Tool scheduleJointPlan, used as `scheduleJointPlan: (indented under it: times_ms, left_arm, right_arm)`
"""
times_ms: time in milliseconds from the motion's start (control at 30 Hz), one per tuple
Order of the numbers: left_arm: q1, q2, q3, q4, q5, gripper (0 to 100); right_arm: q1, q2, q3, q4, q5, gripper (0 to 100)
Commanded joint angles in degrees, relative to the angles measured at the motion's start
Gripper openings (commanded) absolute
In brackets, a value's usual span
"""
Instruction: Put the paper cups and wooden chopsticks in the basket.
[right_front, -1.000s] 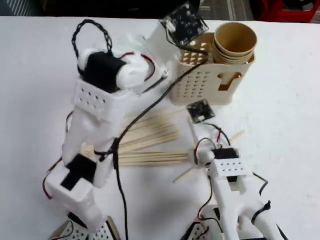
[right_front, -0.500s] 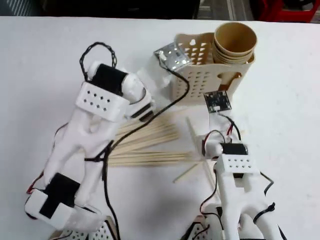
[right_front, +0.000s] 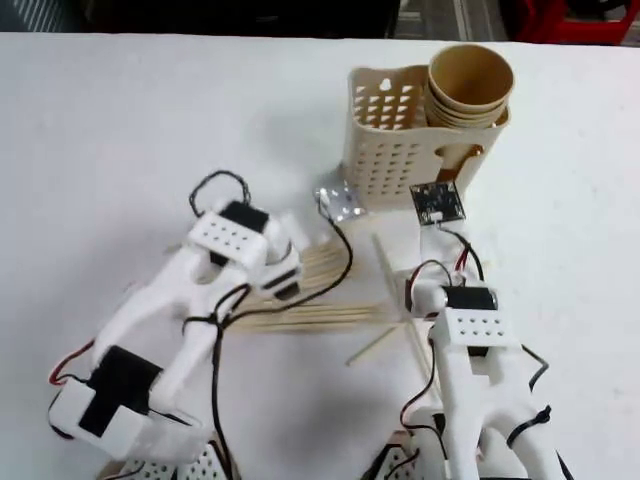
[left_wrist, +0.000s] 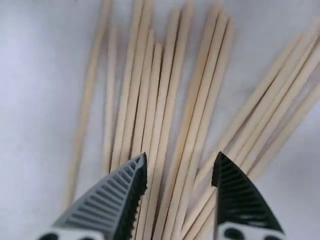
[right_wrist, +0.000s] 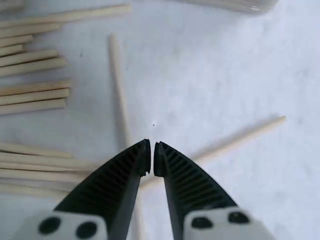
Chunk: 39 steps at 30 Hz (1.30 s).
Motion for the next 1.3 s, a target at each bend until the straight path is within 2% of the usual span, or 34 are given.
scheduleJointPlan:
  times_ms: [0, 167, 400, 633, 800, 1000, 1267]
  left_arm:
    - [1.4, -2.3, 1.1, -4.2, -0.8, 22]
    - [1.5, 6.2, -3.7, -3.8, -0.7, 22]
    - [1.5, 17.0, -17.0, 3.9, 3.0, 22]
    - [1.5, 23.5, -24.3, 7.2, 6.3, 10]
    - [2.5, 23.8, -24.4, 8.6, 6.4, 2]
    - [6.1, 23.0, -25.0, 14.2, 6.7, 2]
    - [4.5, 8.2, -24.4, 17.1, 6.8, 2]
  right_arm:
    - [0.5, -1.4, -2.8, -0.5, -0.1, 2.8]
    - [0.4, -1.4, -2.8, -0.5, -0.1, 2.8]
    - [0.3, -1.4, -2.6, -0.5, -0.1, 2.8]
    - [0.2, -1.4, -2.6, -0.5, -0.1, 2.8]
    - [0.2, -1.4, -2.6, -0.5, -0.1, 2.8]
    - [0.3, -1.4, -2.6, -0.5, -0.1, 2.8]
    - [0.4, -1.4, -2.6, -0.5, -0.1, 2.8]
